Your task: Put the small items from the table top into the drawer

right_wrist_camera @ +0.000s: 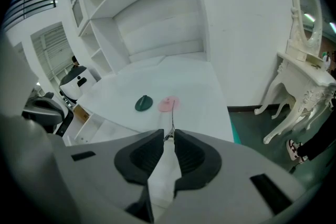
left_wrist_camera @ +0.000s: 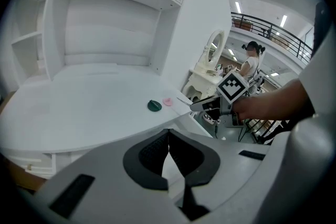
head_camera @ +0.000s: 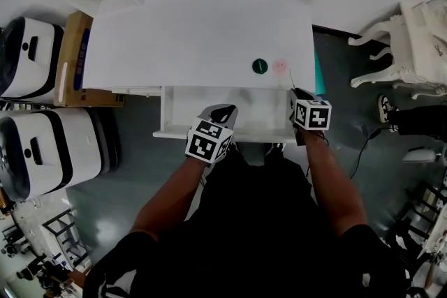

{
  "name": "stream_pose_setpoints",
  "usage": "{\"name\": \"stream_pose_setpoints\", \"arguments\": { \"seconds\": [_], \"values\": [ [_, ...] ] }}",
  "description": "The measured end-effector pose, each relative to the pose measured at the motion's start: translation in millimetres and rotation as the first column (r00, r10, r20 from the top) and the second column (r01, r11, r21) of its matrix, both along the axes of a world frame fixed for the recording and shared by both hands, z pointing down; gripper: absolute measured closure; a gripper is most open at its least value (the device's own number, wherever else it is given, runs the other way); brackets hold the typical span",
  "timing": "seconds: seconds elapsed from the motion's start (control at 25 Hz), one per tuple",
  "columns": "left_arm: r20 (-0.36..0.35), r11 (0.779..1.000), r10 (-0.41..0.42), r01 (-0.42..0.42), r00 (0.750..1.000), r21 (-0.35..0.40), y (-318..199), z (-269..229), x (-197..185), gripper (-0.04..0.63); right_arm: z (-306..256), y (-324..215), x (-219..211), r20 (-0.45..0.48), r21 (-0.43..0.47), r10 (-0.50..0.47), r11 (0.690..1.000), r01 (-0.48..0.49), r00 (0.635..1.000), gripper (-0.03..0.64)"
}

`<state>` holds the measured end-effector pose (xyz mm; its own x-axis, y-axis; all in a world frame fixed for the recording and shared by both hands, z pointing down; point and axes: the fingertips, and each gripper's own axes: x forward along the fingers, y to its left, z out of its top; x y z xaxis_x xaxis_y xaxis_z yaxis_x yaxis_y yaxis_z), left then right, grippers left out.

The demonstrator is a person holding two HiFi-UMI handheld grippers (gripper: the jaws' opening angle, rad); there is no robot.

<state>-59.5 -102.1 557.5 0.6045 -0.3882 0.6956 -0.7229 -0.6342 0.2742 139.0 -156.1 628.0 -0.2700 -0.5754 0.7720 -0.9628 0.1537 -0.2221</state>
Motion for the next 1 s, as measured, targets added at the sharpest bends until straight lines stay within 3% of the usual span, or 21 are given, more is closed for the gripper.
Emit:
{"name": "stream_pose_setpoints", "arguments": {
  "seconds": [0.16,0.4,1.0],
  "values": [
    [0.000,1.000,0.004,-0.004,1.000,-0.008,3,4,-3,0.586,-3,29,-38,0.018,-0.022,-0.137,0.990,0.138,0.990,0.540],
    [-0.002,1.000,0.007,-0.007,1.000,-0.015,9,6,-3,0.584,20,72,-84,0.011,-0.109,-0.354,0.929,0.353,0.935,0.540],
    [-0.015,0.997,-0.076,0.075,0.997,-0.033,15,-6,-31,0.584,106,56,-107,-0.016,-0.314,-0.448,0.851,0.421,0.894,0.540]
  ]
}}
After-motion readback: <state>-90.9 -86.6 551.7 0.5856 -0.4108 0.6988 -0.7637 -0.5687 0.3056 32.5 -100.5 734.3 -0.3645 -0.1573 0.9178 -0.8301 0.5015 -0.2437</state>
